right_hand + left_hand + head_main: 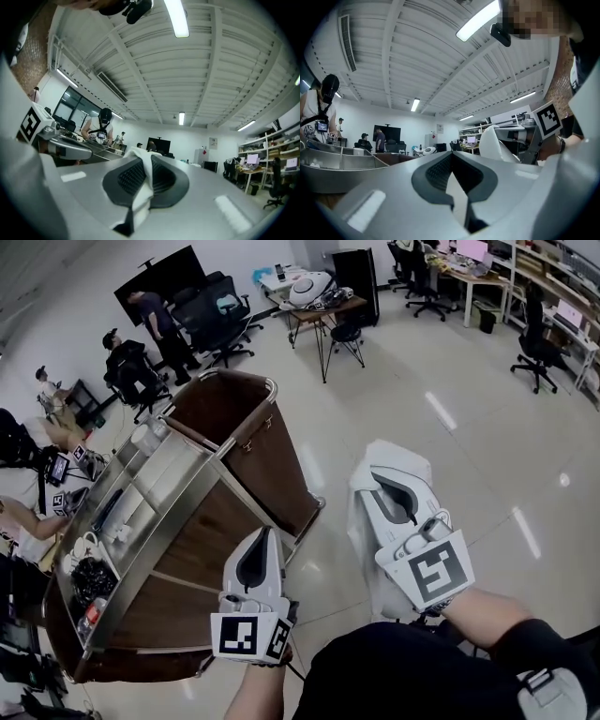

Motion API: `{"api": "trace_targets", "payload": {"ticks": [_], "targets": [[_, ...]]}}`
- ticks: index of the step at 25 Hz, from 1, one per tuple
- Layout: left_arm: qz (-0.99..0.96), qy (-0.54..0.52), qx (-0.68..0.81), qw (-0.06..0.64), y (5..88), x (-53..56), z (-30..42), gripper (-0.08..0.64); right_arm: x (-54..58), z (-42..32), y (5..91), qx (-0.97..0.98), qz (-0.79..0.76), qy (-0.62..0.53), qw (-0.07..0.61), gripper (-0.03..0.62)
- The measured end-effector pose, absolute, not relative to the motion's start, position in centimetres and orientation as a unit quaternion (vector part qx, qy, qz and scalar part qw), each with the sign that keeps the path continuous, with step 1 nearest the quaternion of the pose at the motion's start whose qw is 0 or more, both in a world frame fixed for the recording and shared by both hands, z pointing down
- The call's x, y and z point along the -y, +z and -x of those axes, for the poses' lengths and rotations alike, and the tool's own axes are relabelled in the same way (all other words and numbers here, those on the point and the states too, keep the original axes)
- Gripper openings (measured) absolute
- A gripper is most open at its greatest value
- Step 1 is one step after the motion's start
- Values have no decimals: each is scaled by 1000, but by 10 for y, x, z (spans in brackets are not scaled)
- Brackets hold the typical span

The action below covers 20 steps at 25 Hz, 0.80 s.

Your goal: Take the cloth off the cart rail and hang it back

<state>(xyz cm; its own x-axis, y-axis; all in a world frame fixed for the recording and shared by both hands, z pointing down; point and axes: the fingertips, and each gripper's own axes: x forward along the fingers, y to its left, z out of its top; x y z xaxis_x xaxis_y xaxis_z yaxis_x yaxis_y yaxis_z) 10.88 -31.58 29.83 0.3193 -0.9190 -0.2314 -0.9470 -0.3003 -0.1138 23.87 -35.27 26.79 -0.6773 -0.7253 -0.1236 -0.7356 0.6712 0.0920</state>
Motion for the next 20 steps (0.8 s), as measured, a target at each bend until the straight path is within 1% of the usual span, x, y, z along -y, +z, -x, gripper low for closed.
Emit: {"api": "trace_targets", "payload": {"ticks": [7, 15, 20], "targets": [[811, 58, -570, 116, 303, 305, -101, 3, 345, -216, 280, -920, 386, 51, 36, 0], [822, 60, -556, 107, 313, 286, -58, 5, 335, -150, 295, -924, 378, 48, 33, 0], [820, 59, -559, 110, 304, 281, -58, 5, 333, -139, 296, -930, 362, 51, 27, 0]]}}
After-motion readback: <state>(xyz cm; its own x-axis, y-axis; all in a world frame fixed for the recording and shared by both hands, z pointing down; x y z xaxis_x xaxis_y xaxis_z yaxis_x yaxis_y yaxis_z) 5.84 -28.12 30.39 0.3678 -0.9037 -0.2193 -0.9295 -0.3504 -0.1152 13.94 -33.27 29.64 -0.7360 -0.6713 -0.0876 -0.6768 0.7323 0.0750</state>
